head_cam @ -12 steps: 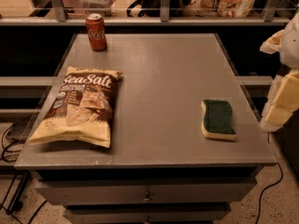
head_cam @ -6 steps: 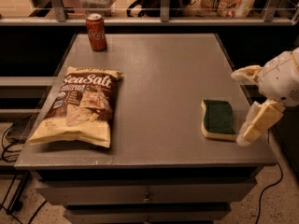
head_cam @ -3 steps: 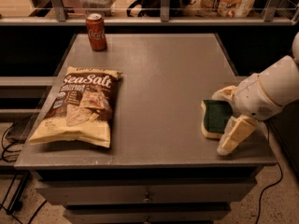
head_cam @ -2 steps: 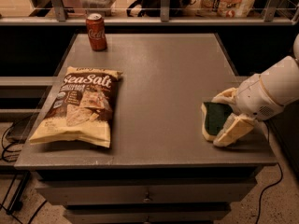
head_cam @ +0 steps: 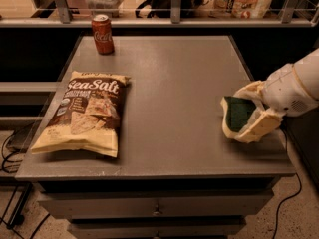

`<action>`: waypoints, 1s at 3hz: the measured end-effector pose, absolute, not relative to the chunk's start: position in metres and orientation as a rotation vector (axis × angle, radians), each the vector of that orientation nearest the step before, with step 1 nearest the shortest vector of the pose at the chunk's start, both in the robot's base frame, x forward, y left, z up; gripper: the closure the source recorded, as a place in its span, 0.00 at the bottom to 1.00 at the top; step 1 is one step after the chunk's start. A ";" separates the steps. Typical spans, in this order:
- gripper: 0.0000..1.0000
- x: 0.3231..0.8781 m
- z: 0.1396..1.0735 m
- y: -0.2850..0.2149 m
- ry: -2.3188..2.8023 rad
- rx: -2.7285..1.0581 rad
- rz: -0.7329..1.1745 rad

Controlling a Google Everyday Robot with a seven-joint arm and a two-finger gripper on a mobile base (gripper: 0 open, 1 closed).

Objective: Move sponge near coke can

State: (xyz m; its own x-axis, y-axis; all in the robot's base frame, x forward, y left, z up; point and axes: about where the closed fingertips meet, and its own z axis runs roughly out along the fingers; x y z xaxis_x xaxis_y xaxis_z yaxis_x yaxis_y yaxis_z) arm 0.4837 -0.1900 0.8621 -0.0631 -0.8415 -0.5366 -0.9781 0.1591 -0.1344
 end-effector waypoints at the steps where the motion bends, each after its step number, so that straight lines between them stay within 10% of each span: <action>1: 1.00 0.492 0.905 -0.185 1.876 -1.693 0.374; 3: 1.00 0.493 0.906 -0.177 1.856 -1.638 0.394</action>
Offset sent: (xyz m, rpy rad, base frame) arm 0.0058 0.0036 0.0328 0.0424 -0.0341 0.0099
